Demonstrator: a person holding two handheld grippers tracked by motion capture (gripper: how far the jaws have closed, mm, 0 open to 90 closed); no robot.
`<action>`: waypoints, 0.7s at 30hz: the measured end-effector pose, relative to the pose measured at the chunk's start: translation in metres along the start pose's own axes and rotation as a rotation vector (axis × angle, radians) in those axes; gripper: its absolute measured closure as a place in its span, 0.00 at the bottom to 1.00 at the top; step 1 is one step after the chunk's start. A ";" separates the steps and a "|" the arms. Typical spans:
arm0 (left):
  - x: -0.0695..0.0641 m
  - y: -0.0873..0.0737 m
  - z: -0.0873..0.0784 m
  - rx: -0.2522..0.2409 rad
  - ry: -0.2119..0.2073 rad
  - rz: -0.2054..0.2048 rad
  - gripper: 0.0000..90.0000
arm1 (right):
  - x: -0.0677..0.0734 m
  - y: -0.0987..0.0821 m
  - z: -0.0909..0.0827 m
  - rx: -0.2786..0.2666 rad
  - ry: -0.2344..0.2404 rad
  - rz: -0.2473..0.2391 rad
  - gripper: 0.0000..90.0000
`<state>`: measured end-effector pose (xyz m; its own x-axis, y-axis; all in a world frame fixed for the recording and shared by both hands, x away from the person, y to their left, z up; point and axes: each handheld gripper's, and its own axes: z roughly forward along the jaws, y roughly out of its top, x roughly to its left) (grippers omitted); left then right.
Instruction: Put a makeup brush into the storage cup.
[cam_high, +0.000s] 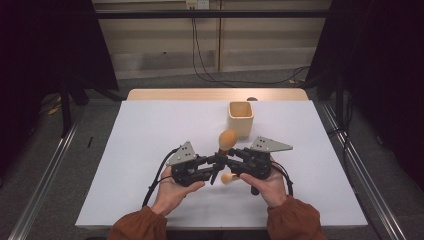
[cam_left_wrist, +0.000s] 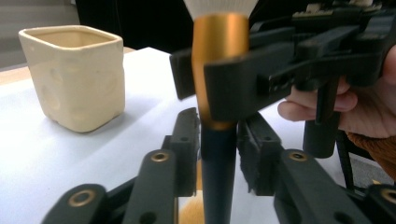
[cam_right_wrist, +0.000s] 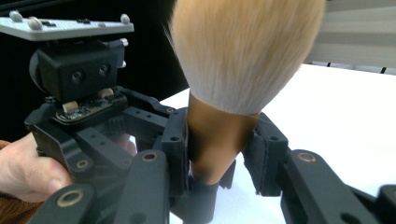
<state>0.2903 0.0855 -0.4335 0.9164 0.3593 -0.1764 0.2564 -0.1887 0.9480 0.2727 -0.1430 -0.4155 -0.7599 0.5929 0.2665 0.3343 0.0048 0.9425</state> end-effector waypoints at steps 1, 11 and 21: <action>0.000 0.000 0.000 0.000 0.000 0.000 0.76 | 0.000 0.000 0.000 0.000 0.001 -0.003 0.71; 0.000 -0.001 0.002 0.008 0.028 -0.006 0.52 | -0.001 0.001 -0.003 -0.004 -0.015 -0.010 0.71; 0.001 -0.001 -0.007 0.012 0.080 -0.016 0.24 | 0.000 0.004 -0.007 -0.008 -0.016 -0.037 0.71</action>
<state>0.2886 0.0924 -0.4328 0.8848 0.4340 -0.1698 0.2753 -0.1929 0.9418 0.2697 -0.1490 -0.4106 -0.7626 0.6052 0.2285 0.3015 0.0201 0.9533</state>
